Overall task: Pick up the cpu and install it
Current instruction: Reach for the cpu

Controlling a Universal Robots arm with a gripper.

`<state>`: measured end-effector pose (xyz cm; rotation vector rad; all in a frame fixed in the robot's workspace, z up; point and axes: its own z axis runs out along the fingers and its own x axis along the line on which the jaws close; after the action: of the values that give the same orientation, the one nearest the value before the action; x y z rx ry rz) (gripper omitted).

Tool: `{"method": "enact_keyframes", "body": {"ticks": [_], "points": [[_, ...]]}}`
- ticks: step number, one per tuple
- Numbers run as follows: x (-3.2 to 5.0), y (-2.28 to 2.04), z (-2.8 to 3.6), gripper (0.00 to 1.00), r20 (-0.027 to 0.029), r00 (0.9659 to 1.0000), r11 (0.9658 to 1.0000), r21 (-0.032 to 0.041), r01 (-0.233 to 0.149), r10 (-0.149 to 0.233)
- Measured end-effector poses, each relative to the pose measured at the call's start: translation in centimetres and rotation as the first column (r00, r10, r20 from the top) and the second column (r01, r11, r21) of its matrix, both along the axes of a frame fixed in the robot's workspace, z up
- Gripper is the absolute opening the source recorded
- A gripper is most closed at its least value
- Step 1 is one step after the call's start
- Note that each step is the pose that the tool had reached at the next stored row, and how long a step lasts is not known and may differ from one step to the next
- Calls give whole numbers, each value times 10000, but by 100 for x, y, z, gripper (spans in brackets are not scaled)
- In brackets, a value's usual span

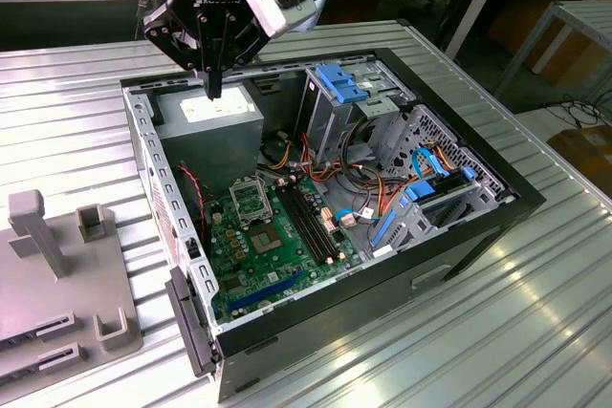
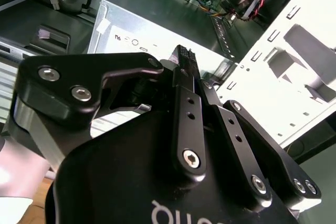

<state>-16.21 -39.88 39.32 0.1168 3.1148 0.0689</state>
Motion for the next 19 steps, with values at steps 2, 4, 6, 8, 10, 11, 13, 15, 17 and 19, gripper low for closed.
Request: {"method": "enact_keyframes", "body": {"ticks": [2,4,6,8,10,11,13,15,17,19], "points": [[-29,0,0,11,-1,10000,10000,-1,-1,1],[-53,0,0,11,-2,10000,10000,0,0,0],[-68,0,0,11,-4,10000,10000,0,0,0],[-81,0,0,11,-6,10000,10000,-1,-1,1],[-94,0,0,11,-8,10000,10000,-1,0,0],[-100,0,0,11,-10,10000,10000,-1,-1,1],[-110,0,-1,11,-11,10000,10000,-1,0,0],[-123,0,-1,11,-13,10000,10000,0,0,0],[-135,0,-1,11,-15,10000,10000,-1,0,0],[-153,0,-2,11,-18,10000,10000,-1,0,0]]}}
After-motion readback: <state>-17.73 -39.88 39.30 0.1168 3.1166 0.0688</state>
